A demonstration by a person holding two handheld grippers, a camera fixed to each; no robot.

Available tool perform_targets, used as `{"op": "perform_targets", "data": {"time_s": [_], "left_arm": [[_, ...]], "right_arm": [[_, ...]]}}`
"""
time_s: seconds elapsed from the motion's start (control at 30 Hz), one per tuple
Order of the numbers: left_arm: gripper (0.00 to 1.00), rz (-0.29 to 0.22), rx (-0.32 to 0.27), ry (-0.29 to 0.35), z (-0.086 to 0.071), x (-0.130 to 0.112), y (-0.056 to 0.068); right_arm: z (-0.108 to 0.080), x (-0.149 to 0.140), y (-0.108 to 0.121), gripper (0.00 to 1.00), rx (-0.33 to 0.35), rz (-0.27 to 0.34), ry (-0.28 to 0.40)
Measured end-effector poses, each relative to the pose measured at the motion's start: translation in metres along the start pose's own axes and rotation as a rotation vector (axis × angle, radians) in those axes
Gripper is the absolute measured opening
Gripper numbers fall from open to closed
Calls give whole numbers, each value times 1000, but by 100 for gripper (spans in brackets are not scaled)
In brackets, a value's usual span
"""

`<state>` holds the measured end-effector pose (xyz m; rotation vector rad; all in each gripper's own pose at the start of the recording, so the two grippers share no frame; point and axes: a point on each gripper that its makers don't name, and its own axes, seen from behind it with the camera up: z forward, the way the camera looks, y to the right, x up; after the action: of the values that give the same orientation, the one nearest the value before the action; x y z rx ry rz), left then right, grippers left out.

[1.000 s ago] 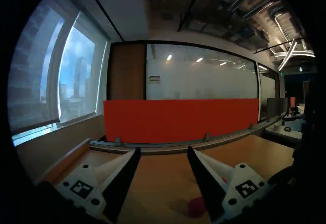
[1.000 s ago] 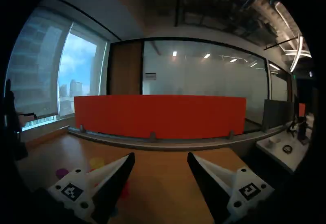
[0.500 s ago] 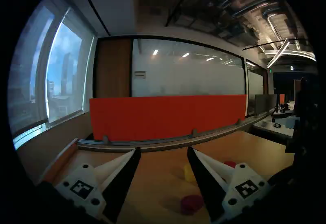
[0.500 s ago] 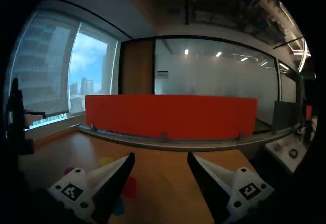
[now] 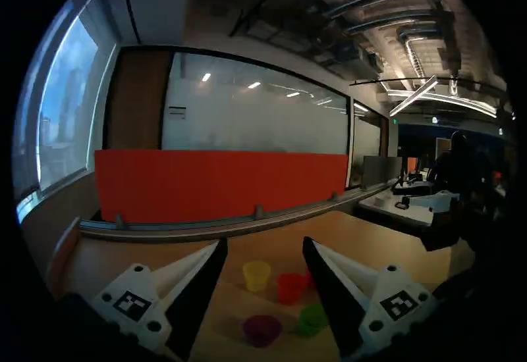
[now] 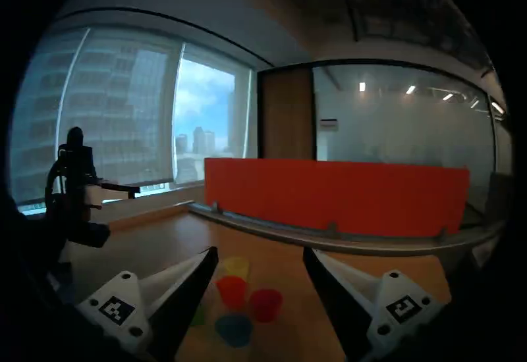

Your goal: Pour water

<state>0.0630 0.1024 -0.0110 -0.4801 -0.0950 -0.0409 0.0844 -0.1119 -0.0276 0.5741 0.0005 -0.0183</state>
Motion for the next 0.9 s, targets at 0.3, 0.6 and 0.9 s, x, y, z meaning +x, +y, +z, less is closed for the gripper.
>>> {"op": "perform_targets", "data": {"time_s": [0.3, 0.6, 0.9], "left_arm": [[84, -25, -105, 21, 2, 10, 22], [84, -34, -148, -2, 1, 7, 28], [84, -9, -149, -26, 3, 1, 28]], "right_arm": [[1, 5, -19, 100, 96, 11, 16], [-1, 7, -22, 100, 110, 10, 3], [-1, 4, -26, 100, 121, -1, -18]]}}
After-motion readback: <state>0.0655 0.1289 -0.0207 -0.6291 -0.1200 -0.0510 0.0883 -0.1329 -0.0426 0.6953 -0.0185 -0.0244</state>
